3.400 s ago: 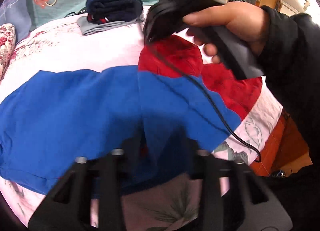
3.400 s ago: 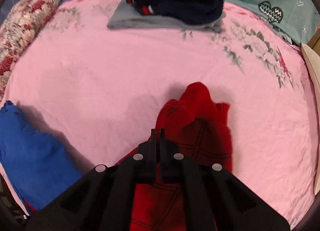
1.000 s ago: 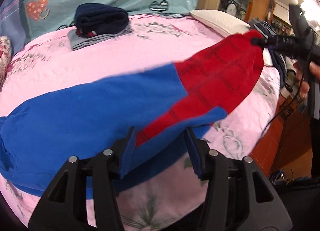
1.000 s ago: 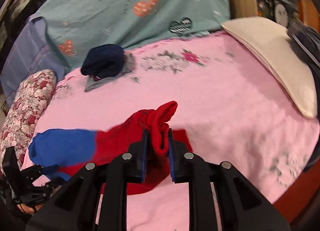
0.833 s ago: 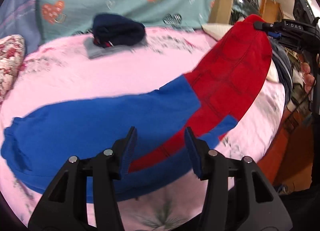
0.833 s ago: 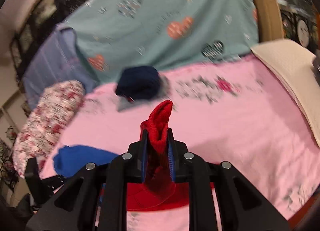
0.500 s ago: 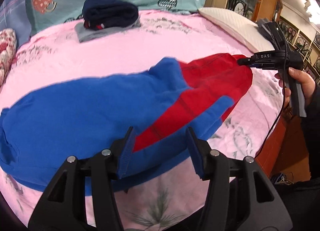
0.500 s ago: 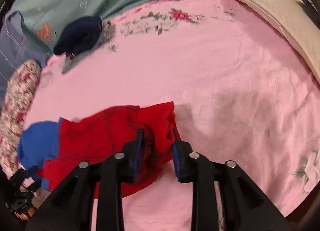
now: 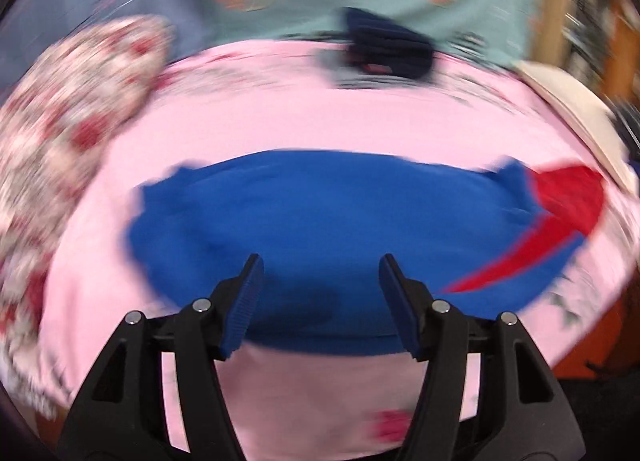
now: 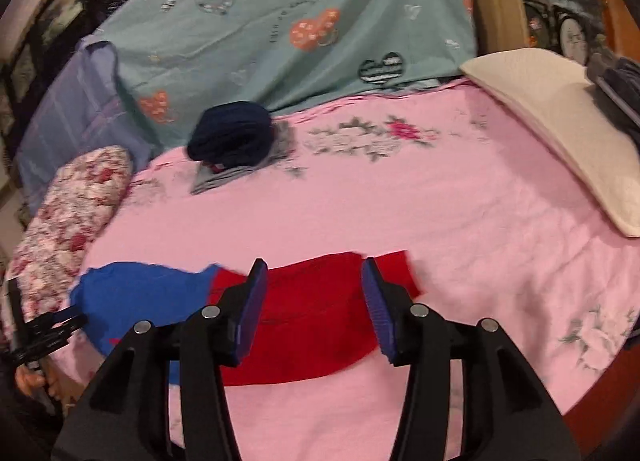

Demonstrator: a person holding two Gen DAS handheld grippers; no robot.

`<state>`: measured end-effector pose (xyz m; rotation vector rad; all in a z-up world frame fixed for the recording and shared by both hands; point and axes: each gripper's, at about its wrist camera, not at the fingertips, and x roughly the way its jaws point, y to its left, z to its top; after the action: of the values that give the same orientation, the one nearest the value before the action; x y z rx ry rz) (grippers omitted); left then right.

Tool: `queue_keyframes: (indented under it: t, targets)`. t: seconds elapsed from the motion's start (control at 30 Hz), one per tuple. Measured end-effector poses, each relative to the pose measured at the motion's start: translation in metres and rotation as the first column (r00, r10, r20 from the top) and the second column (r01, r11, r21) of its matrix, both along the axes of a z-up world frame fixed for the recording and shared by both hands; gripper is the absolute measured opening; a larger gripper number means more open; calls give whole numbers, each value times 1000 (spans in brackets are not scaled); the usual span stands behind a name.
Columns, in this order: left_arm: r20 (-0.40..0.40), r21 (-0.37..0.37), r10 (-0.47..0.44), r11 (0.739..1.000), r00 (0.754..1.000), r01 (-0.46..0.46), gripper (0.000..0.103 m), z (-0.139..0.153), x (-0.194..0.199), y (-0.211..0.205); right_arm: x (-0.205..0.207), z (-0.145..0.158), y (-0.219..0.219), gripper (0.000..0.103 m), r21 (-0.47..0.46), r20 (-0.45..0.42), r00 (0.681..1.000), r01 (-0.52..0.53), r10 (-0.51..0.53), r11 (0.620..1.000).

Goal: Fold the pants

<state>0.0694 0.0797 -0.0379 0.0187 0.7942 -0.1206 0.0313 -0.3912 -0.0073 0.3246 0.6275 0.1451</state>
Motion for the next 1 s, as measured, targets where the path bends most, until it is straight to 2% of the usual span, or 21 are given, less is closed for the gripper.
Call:
queue_keyframes:
  t: [0.07, 0.13, 0.17, 0.27, 0.3, 0.4, 0.5, 0.53, 0.57, 0.6, 0.67, 0.73, 0.83, 0.9, 0.97, 1.0]
  targets:
    - [-9, -76, 107, 991, 994, -107, 61, -3, 2, 41, 4, -6, 23, 52, 53, -12, 995, -99, 99, 994]
    - [-10, -125, 152, 980, 988, -152, 61, -3, 3, 59, 12, -15, 51, 52, 63, -26, 984, -172, 174, 983]
    - [-13, -141, 157, 977, 987, -157, 61, -2, 4, 62, 16, -20, 65, 52, 63, -36, 979, -198, 200, 978]
    - [-8, -117, 131, 985, 991, -131, 61, -2, 3, 56, 26, -37, 97, 52, 115, -68, 964, -249, 257, 962]
    - [-14, -133, 130, 982, 991, -131, 62, -3, 6, 59, 25, -42, 109, 52, 123, -73, 956, -274, 284, 954]
    - [-37, -232, 128, 964, 991, -133, 62, -8, 12, 67, 20, -51, 137, 52, 80, -92, 941, -319, 326, 944]
    - [-57, -241, 167, 954, 984, -176, 59, -15, 28, 73, 14, -56, 153, 52, 46, -107, 930, -348, 351, 937]
    - [-67, -252, 182, 948, 981, -193, 51, -18, 31, 76, 12, -56, 157, 51, 34, -103, 927, -360, 361, 933]
    - [-74, -268, 195, 941, 978, -207, 24, -21, 32, 80, 9, -56, 159, 48, 22, -98, 924, -369, 369, 929]
    - [-90, -291, 199, 932, 976, -217, 14, -24, 35, 85, 7, -55, 161, 47, 9, -95, 922, -377, 376, 926]
    - [-101, -326, 205, 918, 974, -227, 9, -27, 39, 93, 6, -55, 163, 43, -3, -97, 919, -385, 383, 923]
    - [-74, -341, 212, 913, 974, -225, 7, -21, 38, 98, 8, -58, 162, 43, -4, -109, 920, -380, 377, 925]
    - [0, -346, 234, 912, 972, -219, 6, 1, 28, 99, 16, -68, 162, 43, -6, -143, 925, -356, 352, 934]
    - [45, -315, 243, 924, 969, -217, 6, 13, 20, 96, 21, -77, 161, 43, -5, -175, 925, -343, 337, 939]
    - [30, -273, 265, 930, 964, -247, 6, 5, 18, 98, 24, -83, 161, 43, 12, -190, 922, -342, 338, 940]
    - [-35, -280, 288, 916, 957, -286, 6, -12, 21, 106, 24, -83, 161, 43, 13, -190, 921, -343, 339, 939]
